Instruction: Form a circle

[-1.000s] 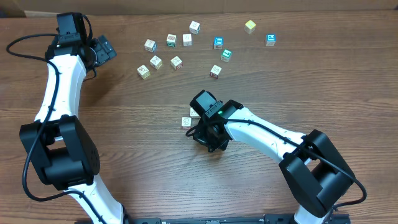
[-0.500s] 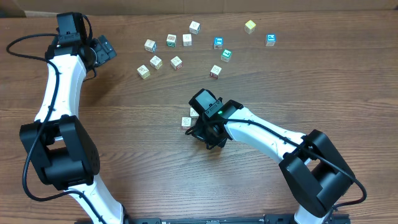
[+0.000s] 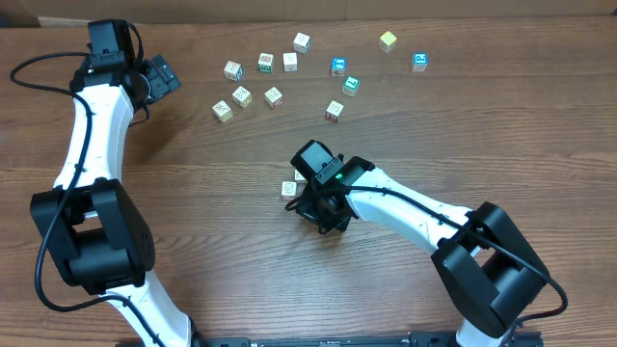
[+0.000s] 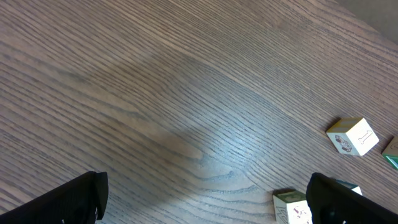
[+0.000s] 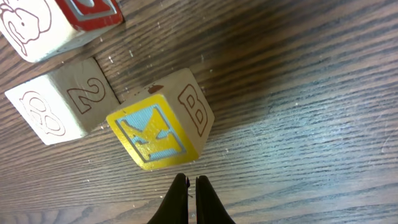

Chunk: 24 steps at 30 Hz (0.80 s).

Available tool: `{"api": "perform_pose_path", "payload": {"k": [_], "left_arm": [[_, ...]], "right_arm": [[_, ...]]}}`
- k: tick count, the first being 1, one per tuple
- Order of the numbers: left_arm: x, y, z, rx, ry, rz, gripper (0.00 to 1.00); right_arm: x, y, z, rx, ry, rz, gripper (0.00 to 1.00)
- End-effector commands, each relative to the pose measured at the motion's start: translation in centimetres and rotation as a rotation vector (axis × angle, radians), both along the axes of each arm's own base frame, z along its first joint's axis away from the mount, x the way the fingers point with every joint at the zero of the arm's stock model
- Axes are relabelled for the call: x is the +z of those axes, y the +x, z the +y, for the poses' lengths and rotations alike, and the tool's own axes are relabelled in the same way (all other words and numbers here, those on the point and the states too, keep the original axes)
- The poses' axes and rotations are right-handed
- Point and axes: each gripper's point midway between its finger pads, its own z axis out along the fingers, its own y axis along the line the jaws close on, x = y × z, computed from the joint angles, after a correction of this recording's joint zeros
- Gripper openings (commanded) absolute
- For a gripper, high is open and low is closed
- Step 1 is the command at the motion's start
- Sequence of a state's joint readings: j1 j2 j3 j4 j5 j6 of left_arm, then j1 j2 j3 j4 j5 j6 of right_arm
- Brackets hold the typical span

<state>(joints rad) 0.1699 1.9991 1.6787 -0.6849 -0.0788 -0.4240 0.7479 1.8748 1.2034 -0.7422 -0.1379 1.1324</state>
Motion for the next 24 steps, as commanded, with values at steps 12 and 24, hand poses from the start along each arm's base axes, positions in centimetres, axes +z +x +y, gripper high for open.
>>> {"api": "perform_pose_path", "payload": {"k": [12, 24], "left_arm": [[1.0, 0.3, -0.3, -0.005, 0.002, -0.024, 1.00], [1.0, 0.3, -0.3, -0.005, 0.002, -0.024, 1.00]], "right_arm": [[4.2, 1.0, -1.5, 0.237, -0.167, -0.078, 0.08], [3.1, 3.5, -2.9, 0.385, -0.281, -0.225, 0.82]]}}
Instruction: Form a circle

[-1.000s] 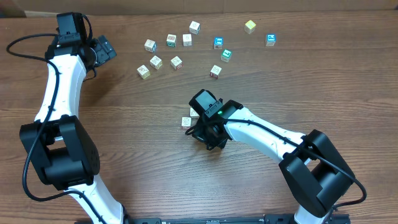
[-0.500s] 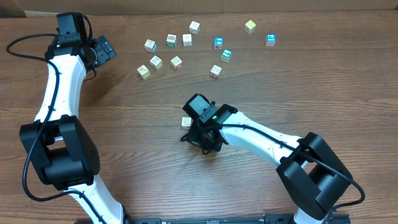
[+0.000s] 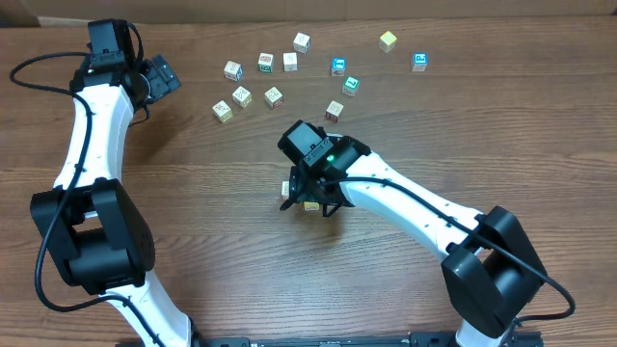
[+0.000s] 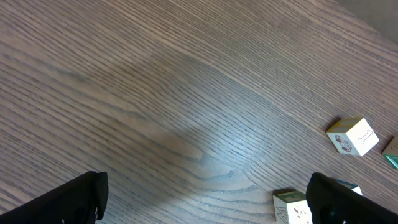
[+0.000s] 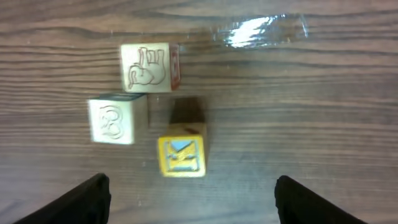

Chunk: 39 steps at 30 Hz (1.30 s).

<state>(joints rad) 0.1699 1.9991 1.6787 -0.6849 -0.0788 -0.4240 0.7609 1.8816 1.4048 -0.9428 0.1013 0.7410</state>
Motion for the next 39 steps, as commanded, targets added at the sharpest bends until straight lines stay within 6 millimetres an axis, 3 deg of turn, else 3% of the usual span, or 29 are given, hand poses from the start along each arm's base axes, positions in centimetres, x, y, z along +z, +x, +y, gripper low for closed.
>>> {"api": "perform_pose_path", "payload": {"k": [1, 6, 17, 27, 39], "left_arm": [[1.0, 0.3, -0.3, -0.005, 0.002, -0.024, 0.99], [1.0, 0.3, -0.3, -0.005, 0.002, -0.024, 1.00], [1.0, 0.3, -0.3, -0.005, 0.002, -0.024, 0.99], [1.0, 0.3, -0.3, -0.005, 0.002, -0.024, 1.00], [1.0, 0.3, -0.3, -0.005, 0.002, -0.024, 1.00]], "right_arm": [[-1.5, -0.3, -1.2, 0.037, -0.050, -0.005, 0.80], [-1.4, -0.7, 0.5, 0.251, 0.002, 0.009, 0.71], [-2.9, -0.4, -0.9, 0.248, -0.078, -0.008, 0.68], [-3.9, 0.0, -0.4, 0.358, -0.093, -0.021, 0.68], [-4.0, 0.4, -0.3, 0.363, -0.098, -0.033, 0.68]]}}
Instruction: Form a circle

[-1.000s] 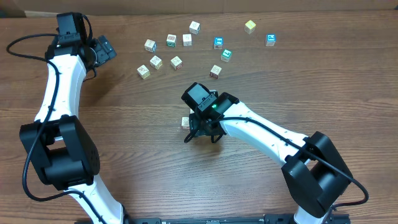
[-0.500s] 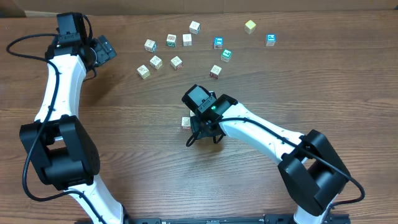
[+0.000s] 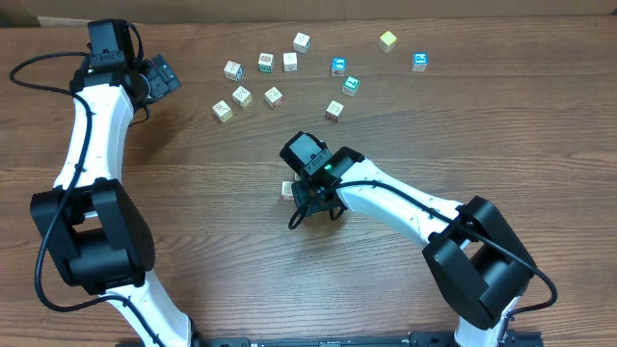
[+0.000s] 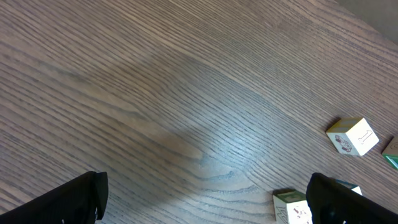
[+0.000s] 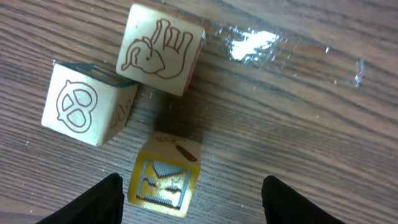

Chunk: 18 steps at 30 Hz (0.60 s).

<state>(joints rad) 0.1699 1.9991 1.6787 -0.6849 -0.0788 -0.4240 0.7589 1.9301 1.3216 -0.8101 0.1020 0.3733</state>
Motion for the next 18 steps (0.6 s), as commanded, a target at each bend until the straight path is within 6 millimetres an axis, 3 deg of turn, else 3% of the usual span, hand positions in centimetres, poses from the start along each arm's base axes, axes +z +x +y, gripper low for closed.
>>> {"api": "perform_pose_path", "payload": {"k": [1, 18], "left_arm": [[1.00, 0.32, -0.32, -0.005, 0.002, -0.024, 0.99], [1.00, 0.32, -0.32, -0.005, 0.002, -0.024, 1.00]], "right_arm": [[-0.45, 0.13, -0.42, 0.006, -0.023, -0.006, 0.69], [-0.31, 0.79, -0.73, -0.003, -0.041, -0.039, 0.69]]}}
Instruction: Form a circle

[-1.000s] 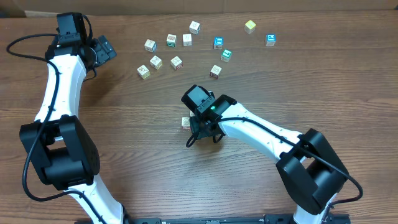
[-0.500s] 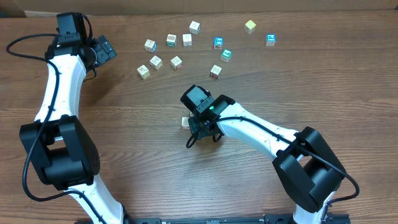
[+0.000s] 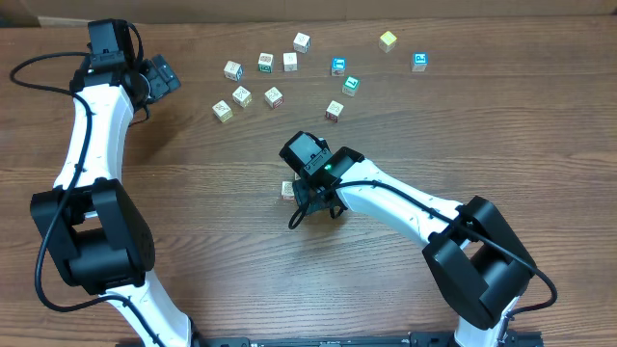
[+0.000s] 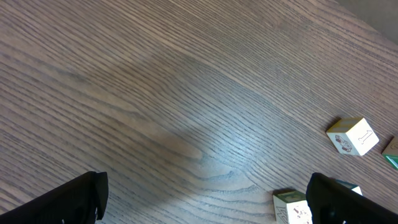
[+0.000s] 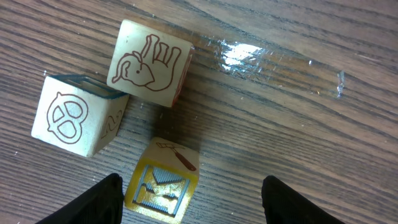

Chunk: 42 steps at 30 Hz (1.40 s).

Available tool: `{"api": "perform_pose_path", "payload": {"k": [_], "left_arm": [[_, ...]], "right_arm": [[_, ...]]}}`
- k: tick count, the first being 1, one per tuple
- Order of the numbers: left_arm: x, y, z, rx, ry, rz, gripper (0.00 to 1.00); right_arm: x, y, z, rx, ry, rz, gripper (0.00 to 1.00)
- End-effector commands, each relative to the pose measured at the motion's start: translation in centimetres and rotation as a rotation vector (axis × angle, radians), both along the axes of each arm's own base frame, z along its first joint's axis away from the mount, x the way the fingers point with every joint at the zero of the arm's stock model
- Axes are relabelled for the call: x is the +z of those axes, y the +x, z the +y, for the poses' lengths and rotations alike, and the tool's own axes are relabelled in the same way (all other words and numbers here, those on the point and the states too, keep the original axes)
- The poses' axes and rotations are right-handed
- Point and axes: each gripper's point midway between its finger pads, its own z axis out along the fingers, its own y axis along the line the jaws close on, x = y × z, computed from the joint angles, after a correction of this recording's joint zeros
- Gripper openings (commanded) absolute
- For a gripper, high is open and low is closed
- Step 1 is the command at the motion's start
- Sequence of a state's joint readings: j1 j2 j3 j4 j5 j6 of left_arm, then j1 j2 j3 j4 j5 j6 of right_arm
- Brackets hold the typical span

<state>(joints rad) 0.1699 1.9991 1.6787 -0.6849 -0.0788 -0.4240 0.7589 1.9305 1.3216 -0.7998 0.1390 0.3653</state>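
Three wooden blocks sit close together mid-table: an elephant block (image 5: 149, 62), a pretzel block (image 5: 78, 121) and a yellow block (image 5: 163, 182). My right gripper (image 5: 193, 208) hangs open just over them, and the yellow block lies between its fingers, close to the left finger (image 5: 93, 202). The overhead view has the right gripper (image 3: 313, 200) covering most of this group; one pale block (image 3: 287, 189) shows at its left. Several more blocks (image 3: 274, 96) are scattered at the far side. My left gripper (image 3: 159, 75) is open at the far left, with nothing in it.
In the left wrist view two pale blocks lie right of the left gripper (image 4: 205, 208), one (image 4: 352, 136) apart and one (image 4: 292, 207) next to the right finger. A shiny strip of tape (image 5: 280, 56) lies on the wood beyond the elephant block.
My right gripper has turned very slightly over the three blocks and is still open. The blocks and the left arm have not moved.
My right gripper was shut and low, its tips next to the yellow block. Then it was open and higher, with all three blocks below it. After that it was lower, open around the yellow block, and it stays there now. The left arm never moved.
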Motion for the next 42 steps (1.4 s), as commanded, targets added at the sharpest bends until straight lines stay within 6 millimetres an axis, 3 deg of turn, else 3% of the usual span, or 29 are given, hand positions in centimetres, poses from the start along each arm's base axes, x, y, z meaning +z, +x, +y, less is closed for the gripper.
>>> {"api": "perform_pose_path", "payload": {"k": [1, 13, 21, 26, 28, 31, 32, 33, 36, 42], "left_arm": [[1.0, 0.3, -0.3, -0.005, 0.002, -0.024, 1.00], [1.0, 0.3, -0.3, -0.005, 0.002, -0.024, 1.00], [1.0, 0.3, -0.3, -0.005, 0.002, -0.024, 0.99], [1.0, 0.3, -0.3, -0.005, 0.002, -0.024, 1.00], [1.0, 0.3, -0.3, -0.005, 0.002, -0.024, 0.99], [1.0, 0.3, -0.3, -0.005, 0.002, -0.024, 0.99], [1.0, 0.3, -0.3, -0.005, 0.002, -0.024, 1.00], [1.0, 0.3, -0.3, -0.005, 0.002, -0.024, 1.00], [1.0, 0.3, -0.3, -0.005, 0.002, -0.024, 1.00], [1.0, 0.3, -0.3, -0.005, 0.002, -0.024, 1.00]], "right_arm": [[-0.4, 0.2, -0.4, -0.003, -0.020, -0.007, 0.69], [-0.3, 0.4, -0.4, -0.004, -0.020, -0.017, 0.69], [2.6, 2.0, 1.1, -0.006, 0.020, -0.058, 0.74], [3.1, 1.2, 0.8, -0.013, 0.005, -0.014, 0.74], [2.8, 0.0, 1.0, -0.001, 0.023, 0.046, 0.64], [2.5, -1.9, 1.5, 0.017, 0.065, 0.146, 0.35], [2.4, -2.6, 1.4, -0.003, 0.069, 0.180, 0.20], [2.3, -2.9, 1.2, -0.033, 0.064, 0.193, 0.13], [1.6, -3.6, 0.7, -0.139, 0.063, 0.228, 0.04], [1.0, -4.2, 0.5, -0.272, 0.078, 0.261, 0.04]]}}
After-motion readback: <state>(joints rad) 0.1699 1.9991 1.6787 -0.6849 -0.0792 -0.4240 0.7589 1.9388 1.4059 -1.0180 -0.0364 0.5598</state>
